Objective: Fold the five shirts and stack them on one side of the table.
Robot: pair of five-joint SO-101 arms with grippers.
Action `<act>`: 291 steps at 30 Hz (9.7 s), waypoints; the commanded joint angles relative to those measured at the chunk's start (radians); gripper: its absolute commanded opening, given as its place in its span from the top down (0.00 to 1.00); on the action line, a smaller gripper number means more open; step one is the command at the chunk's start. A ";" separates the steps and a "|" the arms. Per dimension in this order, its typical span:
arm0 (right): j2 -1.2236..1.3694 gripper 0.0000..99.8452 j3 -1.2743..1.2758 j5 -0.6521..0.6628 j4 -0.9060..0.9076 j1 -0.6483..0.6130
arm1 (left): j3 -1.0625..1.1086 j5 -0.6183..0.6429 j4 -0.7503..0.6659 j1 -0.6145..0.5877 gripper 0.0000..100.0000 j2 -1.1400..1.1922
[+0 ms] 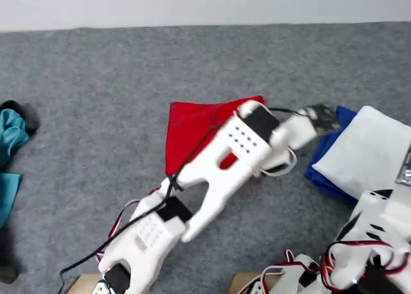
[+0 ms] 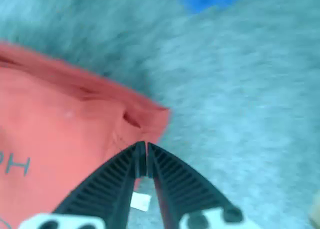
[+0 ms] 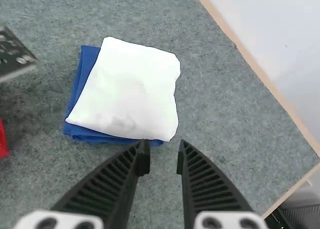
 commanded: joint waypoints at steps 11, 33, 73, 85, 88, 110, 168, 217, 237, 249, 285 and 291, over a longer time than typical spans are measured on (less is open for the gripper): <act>-0.004 0.90 0.000 0.003 0.036 0.008 | 0.030 -0.021 -0.048 -0.307 0.99 -0.052; -0.005 0.90 0.000 0.006 0.036 0.012 | -0.097 -0.023 0.028 -0.236 0.99 0.104; -0.002 0.90 0.021 0.002 0.008 0.008 | -0.038 -0.017 0.023 -0.160 0.99 -0.133; 0.012 0.90 0.267 0.002 -0.133 -0.277 | -0.110 0.180 0.028 -0.588 0.99 -0.298; 0.101 0.90 0.293 -0.017 -0.136 -0.401 | -0.053 0.190 0.028 -0.671 0.99 -0.358; 1.106 0.76 -0.308 -0.092 -0.194 -0.885 | 0.728 0.176 0.028 -1.264 0.99 -1.051; 1.532 0.99 -0.706 -0.046 0.038 -0.825 | 0.921 0.107 0.008 -1.332 0.99 -1.105; 1.334 0.73 -0.404 -0.020 -0.053 -0.842 | 0.931 0.109 0.011 -1.332 0.99 -1.102; 1.733 0.72 -0.410 -0.353 -0.397 -0.949 | 1.004 0.107 0.003 -1.332 0.99 -1.099; 1.968 0.94 -0.720 -0.394 -0.179 -0.944 | 1.004 0.107 0.005 -1.332 0.99 -1.099; 2.233 0.70 -1.654 0.020 -0.291 -0.809 | 1.004 0.106 0.005 -1.332 0.99 -1.099; 2.226 0.70 -1.723 -0.361 -0.220 -0.808 | 1.004 0.058 0.005 -1.332 0.99 -1.099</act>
